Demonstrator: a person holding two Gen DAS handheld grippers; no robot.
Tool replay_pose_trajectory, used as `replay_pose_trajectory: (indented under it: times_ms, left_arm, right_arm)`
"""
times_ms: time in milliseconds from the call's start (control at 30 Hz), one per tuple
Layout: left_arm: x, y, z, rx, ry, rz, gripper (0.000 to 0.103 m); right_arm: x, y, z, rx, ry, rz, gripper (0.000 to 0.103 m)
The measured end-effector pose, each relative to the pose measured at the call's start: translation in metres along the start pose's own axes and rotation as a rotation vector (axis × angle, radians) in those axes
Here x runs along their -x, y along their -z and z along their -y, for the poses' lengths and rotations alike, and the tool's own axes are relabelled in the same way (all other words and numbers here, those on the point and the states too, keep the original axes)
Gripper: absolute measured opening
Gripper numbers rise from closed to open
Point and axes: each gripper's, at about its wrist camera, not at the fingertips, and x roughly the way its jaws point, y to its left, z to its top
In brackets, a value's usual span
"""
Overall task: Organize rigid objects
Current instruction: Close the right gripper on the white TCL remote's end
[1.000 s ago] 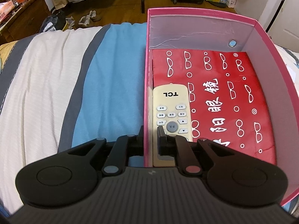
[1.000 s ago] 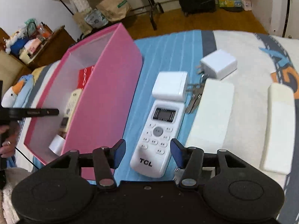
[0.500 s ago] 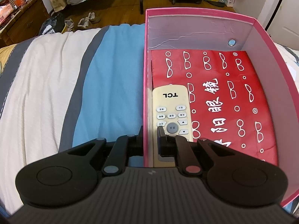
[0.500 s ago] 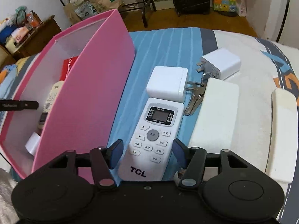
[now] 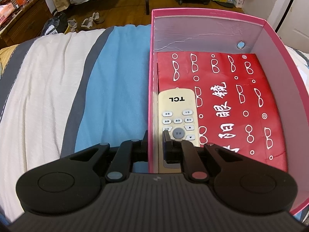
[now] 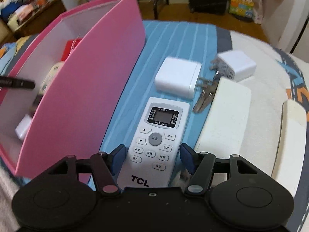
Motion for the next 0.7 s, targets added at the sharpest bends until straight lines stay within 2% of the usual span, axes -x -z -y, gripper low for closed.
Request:
replay_pose_trajectory:
  times_ms: [233,433,700]
  left_arm:
    - [0.0,0.0,-0.001,0.002,0.004,-0.001,0.009]
    - [0.0,0.0,-0.001,-0.002,0.003,-0.001,0.009]
    - [0.0,0.0,-0.002,0.001,0.007,-0.004,0.009]
  right_arm:
    - [-0.013,-0.003,-0.007,0.04,0.032,-0.003,0.071]
    - [-0.006,0.006,-0.008,0.035,0.067,0.05,0.064]
    - [0.009,0.011,-0.002,-0.004,0.044,0.073,0.062]
